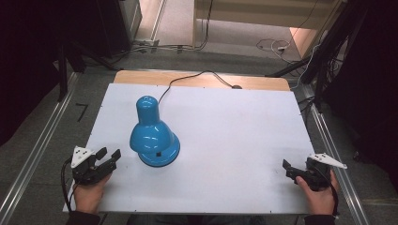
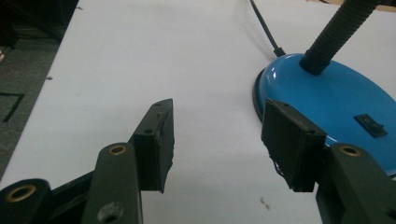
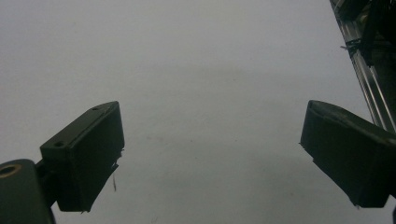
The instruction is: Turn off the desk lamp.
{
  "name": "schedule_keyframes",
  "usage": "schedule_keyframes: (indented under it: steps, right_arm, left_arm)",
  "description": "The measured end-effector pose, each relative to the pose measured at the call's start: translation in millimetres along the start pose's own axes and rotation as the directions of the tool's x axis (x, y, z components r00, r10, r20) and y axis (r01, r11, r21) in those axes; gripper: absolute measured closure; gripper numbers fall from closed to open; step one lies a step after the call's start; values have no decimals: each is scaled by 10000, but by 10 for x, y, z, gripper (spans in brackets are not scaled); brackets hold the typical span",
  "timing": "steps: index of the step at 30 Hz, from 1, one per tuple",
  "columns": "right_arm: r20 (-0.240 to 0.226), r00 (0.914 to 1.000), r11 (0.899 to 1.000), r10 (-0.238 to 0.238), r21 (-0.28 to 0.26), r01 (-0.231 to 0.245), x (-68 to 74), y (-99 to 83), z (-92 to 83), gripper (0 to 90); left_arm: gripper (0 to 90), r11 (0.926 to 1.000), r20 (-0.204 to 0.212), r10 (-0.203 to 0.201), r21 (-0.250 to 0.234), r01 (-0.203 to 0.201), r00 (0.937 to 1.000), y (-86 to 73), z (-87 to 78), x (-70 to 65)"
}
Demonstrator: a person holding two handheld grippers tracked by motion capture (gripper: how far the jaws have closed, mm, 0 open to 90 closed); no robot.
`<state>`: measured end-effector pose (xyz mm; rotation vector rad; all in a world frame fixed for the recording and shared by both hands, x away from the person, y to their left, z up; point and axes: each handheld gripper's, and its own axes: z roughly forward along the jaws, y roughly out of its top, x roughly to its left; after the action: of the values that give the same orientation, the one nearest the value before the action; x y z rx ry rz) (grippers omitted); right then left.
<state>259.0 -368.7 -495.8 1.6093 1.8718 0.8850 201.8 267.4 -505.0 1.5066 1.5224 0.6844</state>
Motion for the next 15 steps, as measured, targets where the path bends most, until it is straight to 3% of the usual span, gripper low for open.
schedule_keyframes:
  steps: [15]
  right_arm:
    - [6,10000,10000,-41,-9,41,1,-1,3,49]
  left_arm:
    - [433,9999,2,111,56,-111,9999,-32,-87,55]
